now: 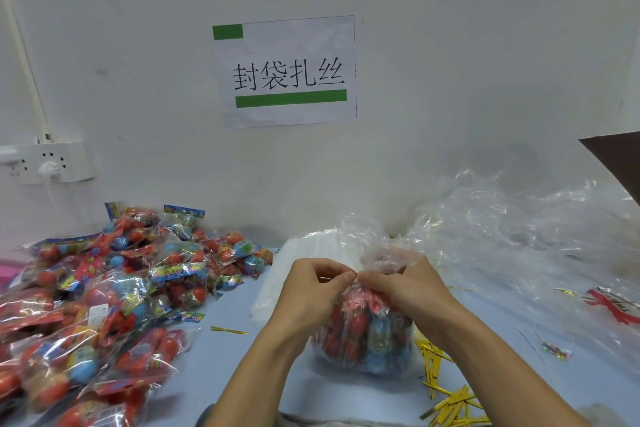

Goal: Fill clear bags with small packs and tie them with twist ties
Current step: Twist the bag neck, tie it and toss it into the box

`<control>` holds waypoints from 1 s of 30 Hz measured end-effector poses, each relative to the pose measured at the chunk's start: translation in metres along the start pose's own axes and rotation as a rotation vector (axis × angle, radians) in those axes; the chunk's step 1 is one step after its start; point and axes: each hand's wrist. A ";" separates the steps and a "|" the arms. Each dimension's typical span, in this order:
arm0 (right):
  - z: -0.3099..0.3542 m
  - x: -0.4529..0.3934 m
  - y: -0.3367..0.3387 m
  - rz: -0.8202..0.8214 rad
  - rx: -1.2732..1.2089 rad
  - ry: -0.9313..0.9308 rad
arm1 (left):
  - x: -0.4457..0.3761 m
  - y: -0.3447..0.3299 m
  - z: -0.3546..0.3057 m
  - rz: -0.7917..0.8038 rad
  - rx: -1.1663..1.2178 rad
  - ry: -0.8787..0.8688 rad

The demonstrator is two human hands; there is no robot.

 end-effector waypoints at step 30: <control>-0.004 -0.004 0.004 -0.104 -0.092 -0.054 | 0.003 0.000 0.008 0.034 -0.438 -0.545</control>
Point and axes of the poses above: each hand's wrist, its own x-axis away from the middle knuckle, its own y-axis out of the back of the hand, z = x × y, and after that the axes turned 2 degrees about -x, right-handed
